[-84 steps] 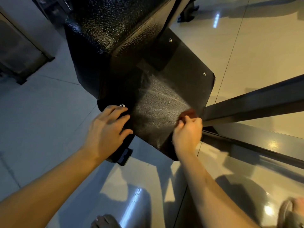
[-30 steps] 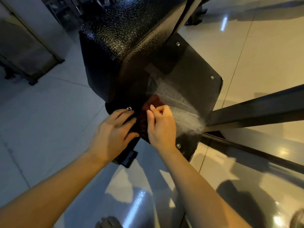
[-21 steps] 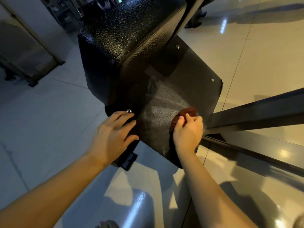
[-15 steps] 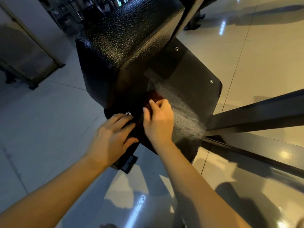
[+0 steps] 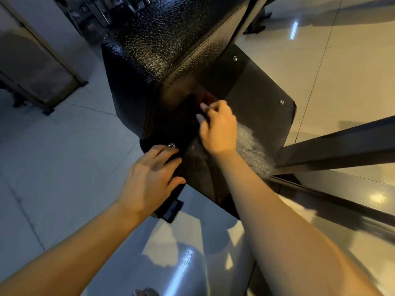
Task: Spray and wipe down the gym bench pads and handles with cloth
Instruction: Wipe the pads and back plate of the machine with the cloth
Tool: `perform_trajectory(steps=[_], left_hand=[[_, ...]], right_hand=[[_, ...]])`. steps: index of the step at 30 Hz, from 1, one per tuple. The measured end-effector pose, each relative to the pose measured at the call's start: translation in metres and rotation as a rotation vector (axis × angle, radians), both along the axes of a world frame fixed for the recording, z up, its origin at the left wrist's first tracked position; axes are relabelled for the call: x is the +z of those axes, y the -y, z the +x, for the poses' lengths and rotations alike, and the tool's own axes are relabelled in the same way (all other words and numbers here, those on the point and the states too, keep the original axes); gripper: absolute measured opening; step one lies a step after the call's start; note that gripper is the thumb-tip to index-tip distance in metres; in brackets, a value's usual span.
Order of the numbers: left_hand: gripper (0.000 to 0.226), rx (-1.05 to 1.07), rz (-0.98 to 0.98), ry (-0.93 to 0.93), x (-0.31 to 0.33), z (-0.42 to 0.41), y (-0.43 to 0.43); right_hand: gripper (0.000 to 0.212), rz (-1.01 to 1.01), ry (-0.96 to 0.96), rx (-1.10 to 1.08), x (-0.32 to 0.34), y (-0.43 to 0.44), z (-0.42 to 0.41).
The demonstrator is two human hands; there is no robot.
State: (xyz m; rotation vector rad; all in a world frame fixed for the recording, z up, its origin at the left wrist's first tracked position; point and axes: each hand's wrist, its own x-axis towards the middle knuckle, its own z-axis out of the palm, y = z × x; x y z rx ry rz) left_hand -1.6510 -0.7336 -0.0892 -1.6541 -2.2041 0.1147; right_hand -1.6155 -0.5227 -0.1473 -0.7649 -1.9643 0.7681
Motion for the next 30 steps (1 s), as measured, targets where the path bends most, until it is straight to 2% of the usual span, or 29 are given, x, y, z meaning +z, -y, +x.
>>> perform_trajectory(steps=[4, 7, 9, 12, 14, 15, 17, 19, 21, 23, 25, 27, 30], left_hand=[[0.047, 0.005, 0.000, 0.010, -0.003, -0.001, 0.001], [0.047, 0.017, 0.002, 0.028, -0.005, -0.004, -0.001], [0.047, 0.030, -0.003, 0.020, -0.006, -0.005, -0.001], [0.039, -0.005, 0.031, -0.010, -0.005, -0.001, -0.002], [0.037, -0.019, 0.059, -0.016, -0.004, 0.000, -0.003], [0.035, -0.015, 0.051, -0.018, -0.004, -0.001, -0.004], [0.043, 0.005, 0.020, -0.015, -0.005, -0.001, -0.004], [0.049, 0.032, -0.001, -0.002, -0.006, -0.001, -0.003], [0.049, 0.031, 0.001, 0.012, -0.007, -0.001, -0.002], [0.050, 0.033, 0.002, 0.019, -0.006, 0.000, -0.001], [0.051, 0.050, -0.004, 0.008, -0.004, 0.001, -0.002], [0.052, 0.043, -0.010, -0.008, -0.003, 0.003, -0.003], [0.051, 0.028, 0.002, -0.007, -0.003, 0.003, -0.003]], right_hand=[[0.036, -0.363, 0.095, -0.327, -0.048, -0.022, 0.049], [0.035, -0.554, 0.180, -0.524, -0.064, 0.007, 0.077], [0.029, -0.483, 0.128, -0.487, -0.050, 0.048, 0.070], [0.025, -0.187, -0.004, -0.144, -0.017, 0.110, 0.048], [0.030, 0.029, 0.008, 0.060, -0.015, 0.101, 0.048], [0.032, 0.100, 0.033, 0.068, -0.025, 0.085, 0.053], [0.031, 0.021, 0.087, -0.091, -0.057, 0.051, 0.073], [0.031, -0.209, 0.119, -0.314, -0.087, 0.016, 0.095], [0.030, -0.369, 0.211, -0.432, -0.102, -0.005, 0.108], [0.024, -0.337, 0.314, -0.470, -0.091, 0.008, 0.103], [0.020, -0.212, 0.225, -0.364, -0.065, 0.050, 0.087], [0.022, -0.125, 0.080, -0.152, -0.041, 0.097, 0.078], [0.032, 0.095, 0.053, 0.077, -0.045, 0.106, 0.082]])
